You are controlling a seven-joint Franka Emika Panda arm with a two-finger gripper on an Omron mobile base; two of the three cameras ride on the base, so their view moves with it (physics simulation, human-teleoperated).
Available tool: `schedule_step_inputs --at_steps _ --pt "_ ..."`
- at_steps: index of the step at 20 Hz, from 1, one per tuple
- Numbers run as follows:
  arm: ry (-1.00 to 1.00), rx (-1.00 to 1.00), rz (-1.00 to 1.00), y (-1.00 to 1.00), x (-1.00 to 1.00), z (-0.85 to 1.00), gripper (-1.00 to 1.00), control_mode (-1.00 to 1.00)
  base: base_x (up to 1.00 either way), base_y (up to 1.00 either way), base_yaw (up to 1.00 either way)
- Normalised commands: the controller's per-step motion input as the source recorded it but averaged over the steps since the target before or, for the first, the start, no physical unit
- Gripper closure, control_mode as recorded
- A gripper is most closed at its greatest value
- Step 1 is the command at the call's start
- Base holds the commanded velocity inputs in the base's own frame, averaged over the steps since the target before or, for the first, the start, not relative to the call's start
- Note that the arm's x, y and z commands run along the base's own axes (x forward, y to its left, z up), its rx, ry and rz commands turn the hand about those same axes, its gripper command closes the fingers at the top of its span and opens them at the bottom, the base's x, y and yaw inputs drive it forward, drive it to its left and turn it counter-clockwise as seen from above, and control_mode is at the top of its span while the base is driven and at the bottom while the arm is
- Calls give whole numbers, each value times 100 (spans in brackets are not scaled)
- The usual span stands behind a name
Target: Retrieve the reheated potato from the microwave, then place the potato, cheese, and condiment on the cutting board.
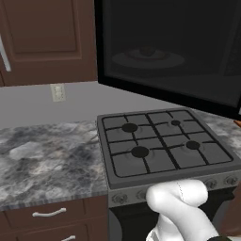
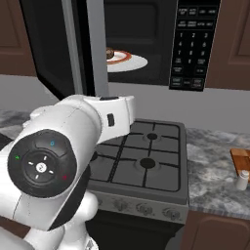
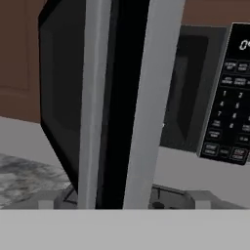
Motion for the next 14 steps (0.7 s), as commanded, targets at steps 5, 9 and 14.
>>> schedule_step_inputs --at_steps 5,9,14 --pt "18 19 6 -89 6 0 -100 -100 0 0 0" --pt "13 45 16 -68 86 -6 -100 -100 0 0 0" --pt "4 49 19 -40 75 -23 -100 -100 0 0 0"
